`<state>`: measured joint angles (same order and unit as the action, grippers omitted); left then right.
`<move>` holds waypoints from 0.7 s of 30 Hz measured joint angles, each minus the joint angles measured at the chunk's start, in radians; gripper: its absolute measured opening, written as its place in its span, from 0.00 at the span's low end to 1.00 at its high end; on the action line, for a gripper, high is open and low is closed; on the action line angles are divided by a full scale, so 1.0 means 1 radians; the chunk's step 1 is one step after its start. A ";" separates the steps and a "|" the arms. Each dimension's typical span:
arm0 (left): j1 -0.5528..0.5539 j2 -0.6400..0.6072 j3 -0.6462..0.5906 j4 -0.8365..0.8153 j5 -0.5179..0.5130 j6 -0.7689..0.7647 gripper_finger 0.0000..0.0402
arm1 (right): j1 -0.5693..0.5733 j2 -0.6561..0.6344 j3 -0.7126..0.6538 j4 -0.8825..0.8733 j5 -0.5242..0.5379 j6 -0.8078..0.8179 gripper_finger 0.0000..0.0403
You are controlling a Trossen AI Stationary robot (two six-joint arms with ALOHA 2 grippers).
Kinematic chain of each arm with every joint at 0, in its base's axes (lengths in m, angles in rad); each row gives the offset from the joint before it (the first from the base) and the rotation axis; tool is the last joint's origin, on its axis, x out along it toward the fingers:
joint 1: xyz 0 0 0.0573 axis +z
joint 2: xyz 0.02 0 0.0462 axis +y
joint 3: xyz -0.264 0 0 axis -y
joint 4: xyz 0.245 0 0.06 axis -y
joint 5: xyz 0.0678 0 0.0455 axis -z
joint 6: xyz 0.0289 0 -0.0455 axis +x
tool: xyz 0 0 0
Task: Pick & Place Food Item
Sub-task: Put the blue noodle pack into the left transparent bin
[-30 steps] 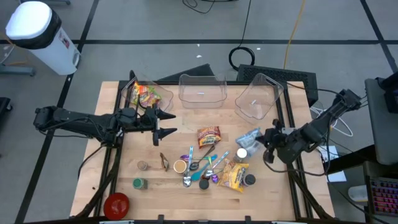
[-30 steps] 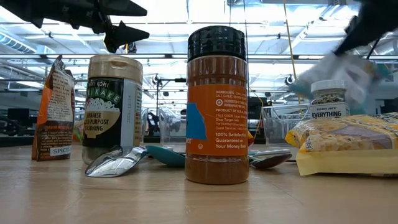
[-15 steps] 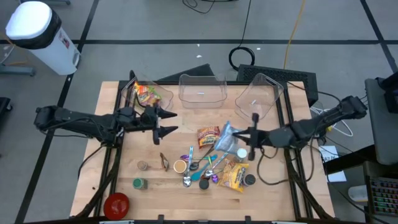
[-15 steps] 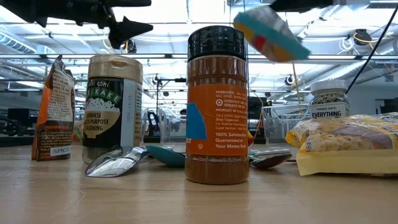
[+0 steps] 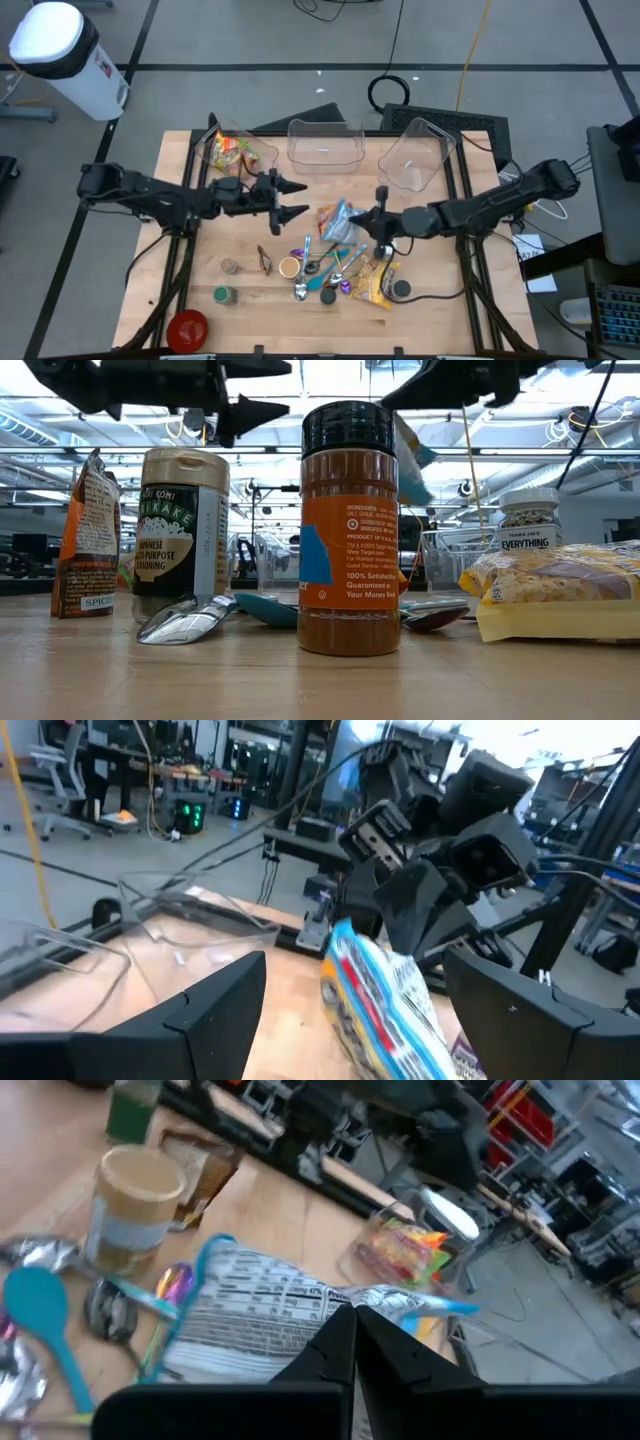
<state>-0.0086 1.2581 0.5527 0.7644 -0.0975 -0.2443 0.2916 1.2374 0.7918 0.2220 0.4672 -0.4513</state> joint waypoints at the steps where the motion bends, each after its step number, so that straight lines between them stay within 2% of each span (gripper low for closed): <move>1: 0.000 0.016 0.013 -0.001 0.011 -0.001 0.78 | 0.004 0.007 0.000 0.008 0.000 -0.012 0.00; 6: -0.001 0.092 0.084 -0.013 0.074 -0.001 0.78 | 0.015 0.017 0.000 0.067 -0.001 -0.040 0.00; 18: -0.003 0.244 0.190 -0.012 0.083 -0.054 0.78 | 0.018 0.016 0.000 0.081 -0.001 -0.041 0.00; 21: -0.005 0.270 0.203 -0.016 0.123 -0.069 0.78 | 0.018 0.016 0.000 0.081 -0.001 -0.043 0.00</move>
<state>-0.0139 1.5276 0.7558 0.7489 0.0253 -0.3130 0.3099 1.2537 0.7918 0.3035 0.4664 -0.4946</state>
